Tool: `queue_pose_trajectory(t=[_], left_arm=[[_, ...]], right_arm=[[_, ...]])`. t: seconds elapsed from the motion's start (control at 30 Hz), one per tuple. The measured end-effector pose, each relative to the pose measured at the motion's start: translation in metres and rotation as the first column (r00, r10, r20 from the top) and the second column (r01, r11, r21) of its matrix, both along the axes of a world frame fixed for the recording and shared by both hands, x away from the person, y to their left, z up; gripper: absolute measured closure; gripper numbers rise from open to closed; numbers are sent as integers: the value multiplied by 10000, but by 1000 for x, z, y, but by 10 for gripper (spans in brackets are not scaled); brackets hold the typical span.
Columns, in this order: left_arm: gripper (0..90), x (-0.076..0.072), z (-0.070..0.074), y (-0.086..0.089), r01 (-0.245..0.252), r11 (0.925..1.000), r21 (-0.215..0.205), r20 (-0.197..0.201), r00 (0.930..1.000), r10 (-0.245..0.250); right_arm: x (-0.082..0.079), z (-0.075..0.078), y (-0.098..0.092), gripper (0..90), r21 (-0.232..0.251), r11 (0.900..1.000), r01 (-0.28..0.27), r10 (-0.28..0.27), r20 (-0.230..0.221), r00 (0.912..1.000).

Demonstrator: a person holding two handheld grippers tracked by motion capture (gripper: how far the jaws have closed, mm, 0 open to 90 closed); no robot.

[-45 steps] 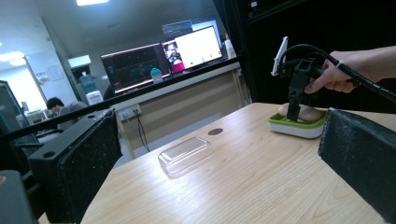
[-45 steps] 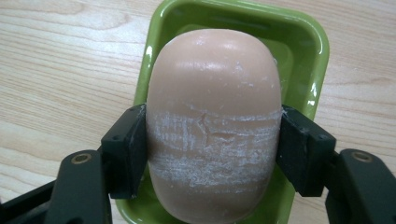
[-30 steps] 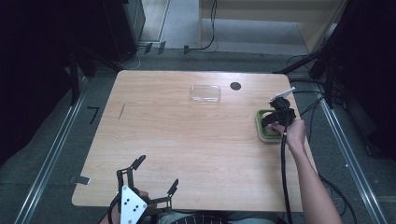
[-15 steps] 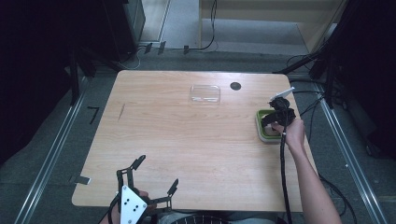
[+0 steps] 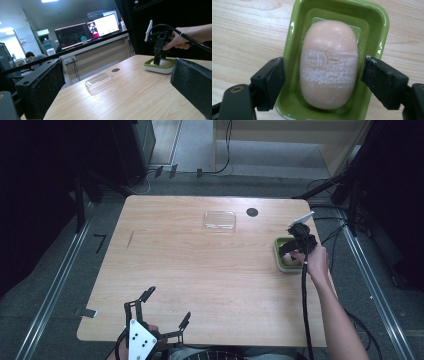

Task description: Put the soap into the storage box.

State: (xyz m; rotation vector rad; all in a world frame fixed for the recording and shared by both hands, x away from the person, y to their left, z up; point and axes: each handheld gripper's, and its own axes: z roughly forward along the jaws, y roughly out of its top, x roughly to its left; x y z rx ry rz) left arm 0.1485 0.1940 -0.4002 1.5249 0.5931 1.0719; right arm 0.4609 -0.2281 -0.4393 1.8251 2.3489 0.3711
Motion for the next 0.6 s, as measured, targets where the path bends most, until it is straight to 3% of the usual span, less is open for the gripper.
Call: queue_pose_trajectory(t=[0.3, 0.6], left_arm=[[0, 0, 0, 0, 6, 10000, -7, 26, 10000, -6], [0, -1, 0, 0, 11, 10000, -8, 22, 10000, -11]], right_arm=[[-12, 15, 7, 148, 35, 9979, -651, 652, -268, 9975], [-35, 32, 17, 137, -124, 9860, -1665, 1656, -557, 9846]])
